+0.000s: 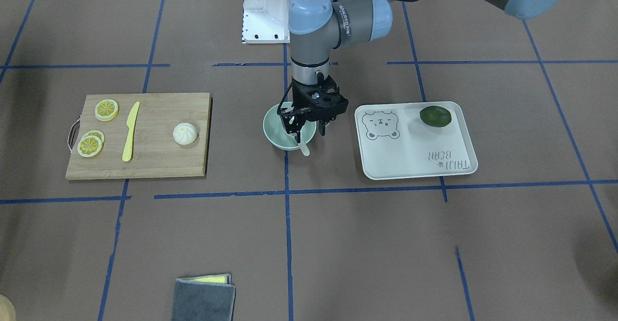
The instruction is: Put spoon and bun in bowl
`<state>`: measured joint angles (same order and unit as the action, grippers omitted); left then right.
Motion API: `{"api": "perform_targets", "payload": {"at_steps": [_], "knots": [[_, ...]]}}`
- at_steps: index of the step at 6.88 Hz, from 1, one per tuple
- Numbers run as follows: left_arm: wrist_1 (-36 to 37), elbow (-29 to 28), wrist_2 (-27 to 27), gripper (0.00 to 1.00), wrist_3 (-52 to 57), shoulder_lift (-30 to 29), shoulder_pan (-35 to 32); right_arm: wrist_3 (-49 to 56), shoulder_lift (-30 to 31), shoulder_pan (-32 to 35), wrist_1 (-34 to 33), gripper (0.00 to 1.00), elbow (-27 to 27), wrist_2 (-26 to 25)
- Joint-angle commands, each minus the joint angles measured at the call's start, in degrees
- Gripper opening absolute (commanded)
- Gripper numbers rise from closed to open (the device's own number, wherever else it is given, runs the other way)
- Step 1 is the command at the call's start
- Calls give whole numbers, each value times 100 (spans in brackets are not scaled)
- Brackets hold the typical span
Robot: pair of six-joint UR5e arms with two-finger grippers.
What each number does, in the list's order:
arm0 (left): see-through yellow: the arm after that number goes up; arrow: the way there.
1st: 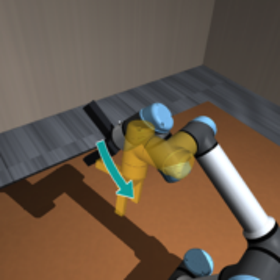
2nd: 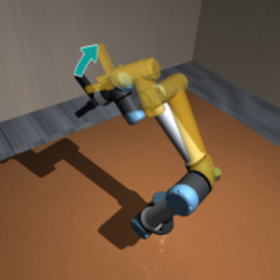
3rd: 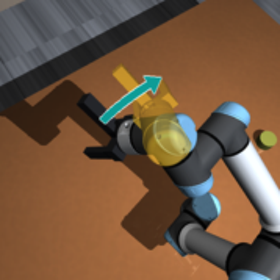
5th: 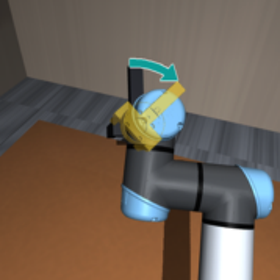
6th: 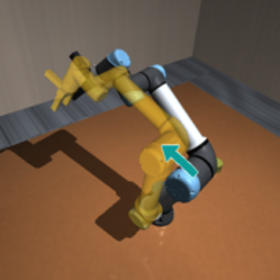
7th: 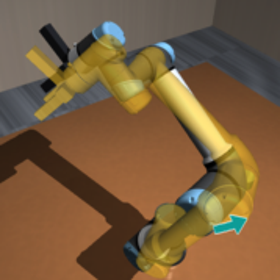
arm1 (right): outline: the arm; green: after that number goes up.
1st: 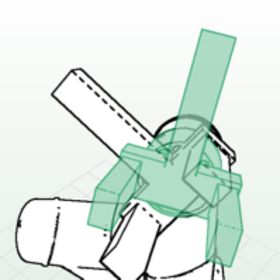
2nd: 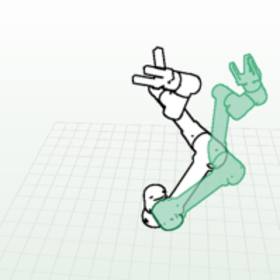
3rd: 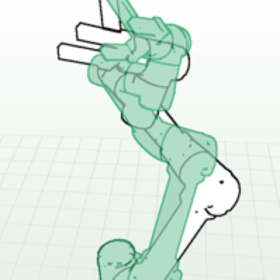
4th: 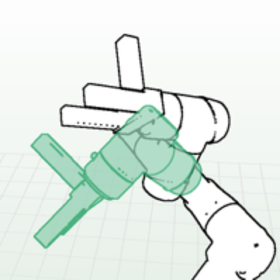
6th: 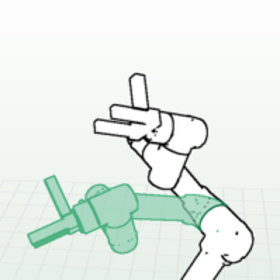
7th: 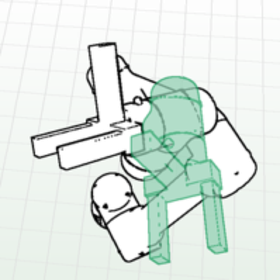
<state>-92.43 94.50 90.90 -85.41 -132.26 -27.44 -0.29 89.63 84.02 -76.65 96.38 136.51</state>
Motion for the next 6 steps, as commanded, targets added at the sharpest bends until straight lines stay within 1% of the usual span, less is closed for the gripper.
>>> {"api": "perform_targets", "payload": {"at_steps": [1,2,3,4,5,6], "knots": [[32,1041,59,100,2158,787,-321,-6,-7,-9,9,100,222,76],[24,1235,668,100,3378,1059,-846,-6,-94,-130,9,100,389,77],[15,1577,1370,100,4818,1610,-1564,-197,-95,-349,-8,100,756,129],[-2,1711,1978,100,6511,2181,-2529,-1130,-113,-656,9,100,1047,260],[23,1590,2863,100,8051,2570,-3713,-1670,-182,-885,9,100,1346,227],[-11,1215,3724,100,8684,3052,-4769,-2250,-331,-1062,-25,100,1636,209]]}}
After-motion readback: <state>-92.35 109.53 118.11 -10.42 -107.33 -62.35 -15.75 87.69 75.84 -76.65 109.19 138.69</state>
